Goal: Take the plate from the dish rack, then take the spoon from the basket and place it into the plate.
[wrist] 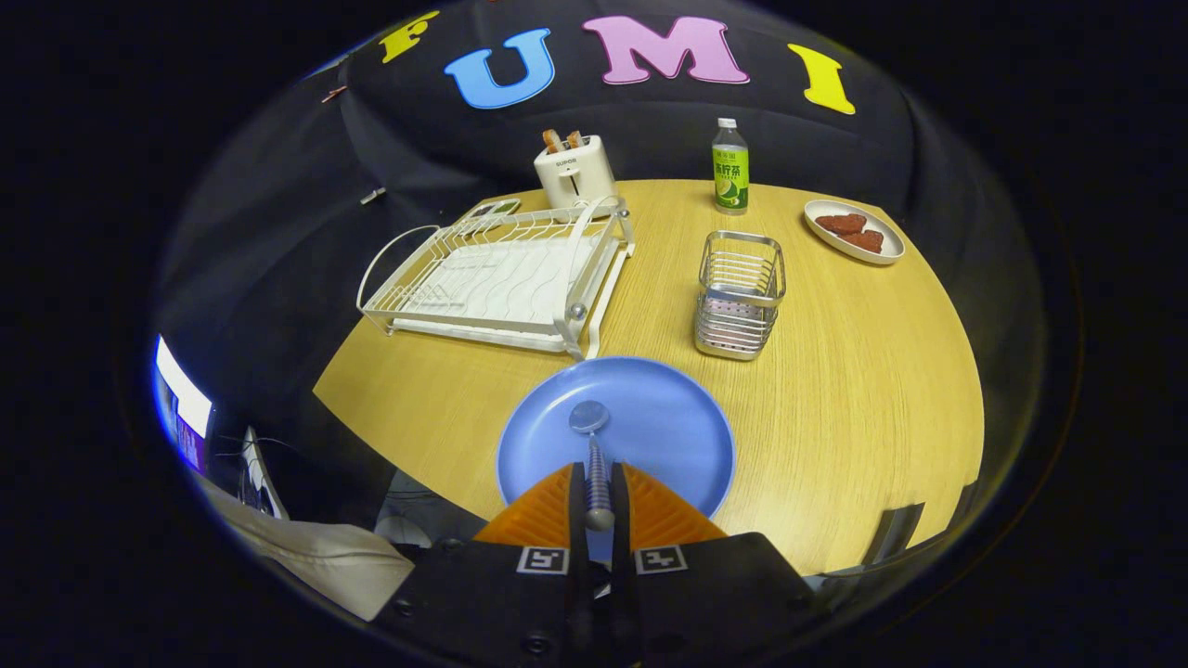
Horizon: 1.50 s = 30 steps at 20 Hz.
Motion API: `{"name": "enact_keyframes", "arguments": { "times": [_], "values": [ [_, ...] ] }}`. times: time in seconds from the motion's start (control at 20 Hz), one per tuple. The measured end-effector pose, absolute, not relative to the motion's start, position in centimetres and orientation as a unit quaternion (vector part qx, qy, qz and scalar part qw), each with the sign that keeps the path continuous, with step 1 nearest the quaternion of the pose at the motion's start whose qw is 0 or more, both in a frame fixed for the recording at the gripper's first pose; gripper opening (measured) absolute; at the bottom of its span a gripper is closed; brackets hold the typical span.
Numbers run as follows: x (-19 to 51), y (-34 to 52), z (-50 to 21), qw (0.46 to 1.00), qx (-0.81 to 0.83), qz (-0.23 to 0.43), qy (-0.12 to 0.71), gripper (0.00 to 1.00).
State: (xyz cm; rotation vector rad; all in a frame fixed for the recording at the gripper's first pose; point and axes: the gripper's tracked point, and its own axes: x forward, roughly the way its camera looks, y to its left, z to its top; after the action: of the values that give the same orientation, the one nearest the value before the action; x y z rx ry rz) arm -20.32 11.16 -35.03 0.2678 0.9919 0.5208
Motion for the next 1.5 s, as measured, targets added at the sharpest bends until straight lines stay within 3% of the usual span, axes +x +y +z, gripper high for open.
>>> {"name": "enact_keyframes", "arguments": {
  "times": [0.45, 0.8, 0.95, 1.1, 1.4, 1.5],
  "values": [
    [-21.8, 11.0, -38.7, 0.817, 0.105, 0.247, 0.511, 0.13],
    [-21.8, 10.8, -40.5, 0.812, 0.086, 0.237, 0.526, 0.20],
    [-21.6, 10.9, -40.1, 0.811, 0.094, 0.238, 0.526, 0.31],
    [-21.1, 10.8, -39.6, 0.814, 0.101, 0.236, 0.521, 0.57],
    [-18.9, 10.6, -36.8, 0.834, 0.098, 0.235, 0.490, 0.95],
    [-17.5, 10.3, -34.7, 0.848, 0.095, 0.234, 0.466, 0.99]
  ]
}}
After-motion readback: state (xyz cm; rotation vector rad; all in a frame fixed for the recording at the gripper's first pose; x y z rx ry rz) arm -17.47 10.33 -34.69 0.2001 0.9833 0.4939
